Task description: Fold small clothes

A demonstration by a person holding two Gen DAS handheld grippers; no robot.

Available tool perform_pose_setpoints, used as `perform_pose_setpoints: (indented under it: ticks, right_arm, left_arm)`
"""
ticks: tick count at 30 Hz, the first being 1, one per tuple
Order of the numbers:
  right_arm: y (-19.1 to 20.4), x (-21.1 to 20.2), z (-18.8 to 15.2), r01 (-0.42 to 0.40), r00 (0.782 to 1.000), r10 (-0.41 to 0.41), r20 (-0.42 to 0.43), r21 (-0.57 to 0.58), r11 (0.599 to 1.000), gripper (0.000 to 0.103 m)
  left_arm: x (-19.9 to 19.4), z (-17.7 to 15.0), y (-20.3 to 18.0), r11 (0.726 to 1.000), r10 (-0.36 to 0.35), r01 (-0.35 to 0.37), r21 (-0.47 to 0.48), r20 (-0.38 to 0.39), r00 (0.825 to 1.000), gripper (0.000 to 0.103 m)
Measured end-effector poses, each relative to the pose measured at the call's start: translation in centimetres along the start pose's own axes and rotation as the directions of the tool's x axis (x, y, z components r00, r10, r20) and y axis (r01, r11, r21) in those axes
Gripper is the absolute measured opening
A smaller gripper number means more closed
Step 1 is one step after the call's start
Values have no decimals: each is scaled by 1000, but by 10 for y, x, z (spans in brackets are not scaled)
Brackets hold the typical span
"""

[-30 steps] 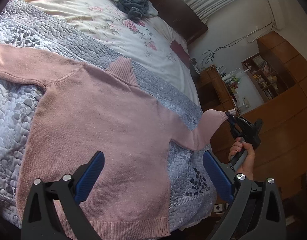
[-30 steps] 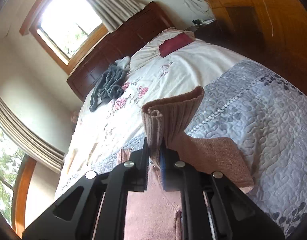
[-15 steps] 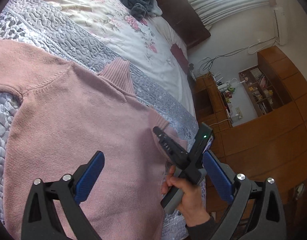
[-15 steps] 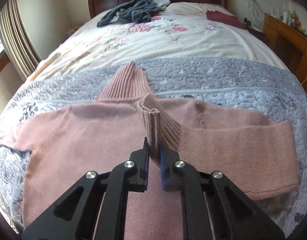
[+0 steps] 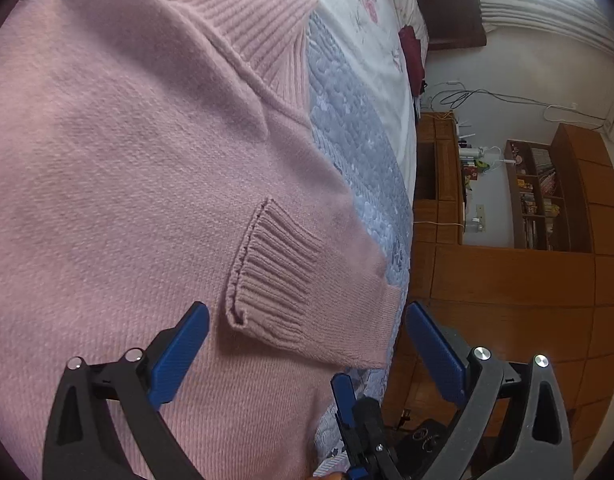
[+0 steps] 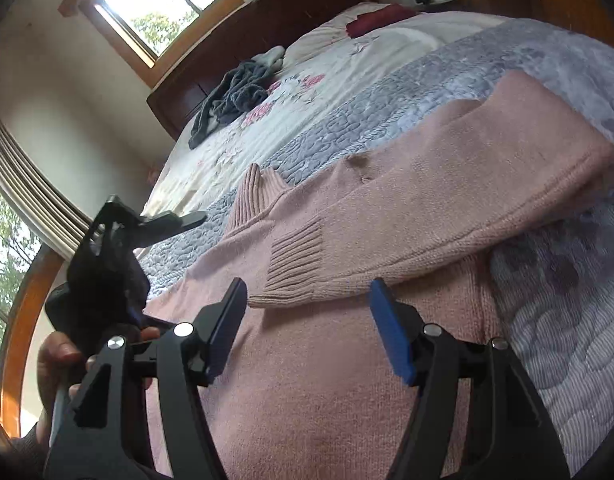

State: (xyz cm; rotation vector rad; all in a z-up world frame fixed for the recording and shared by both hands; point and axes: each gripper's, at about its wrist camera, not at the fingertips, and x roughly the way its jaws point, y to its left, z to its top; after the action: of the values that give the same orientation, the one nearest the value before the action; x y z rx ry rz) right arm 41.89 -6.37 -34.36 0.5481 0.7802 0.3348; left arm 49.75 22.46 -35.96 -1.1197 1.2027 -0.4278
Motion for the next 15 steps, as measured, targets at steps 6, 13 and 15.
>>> perform_pose_setpoints:
  ticks: [6,13,15]
  right_arm:
    - [-3,-6,5,-56,998,55,30,51,997,65]
    - [2,-9,3,-96,995,94,31,64,993,66]
    - [3,-7,1,-95,995,94,24,60,994,66]
  left_arm:
    - [35,12,-12,988,143,-138,64,-80,986,93]
    - [31,18,-27,952,291,-279,127,-85,953,8]
    - [15,18,-43,947,285,-273,170,-53,957,6]
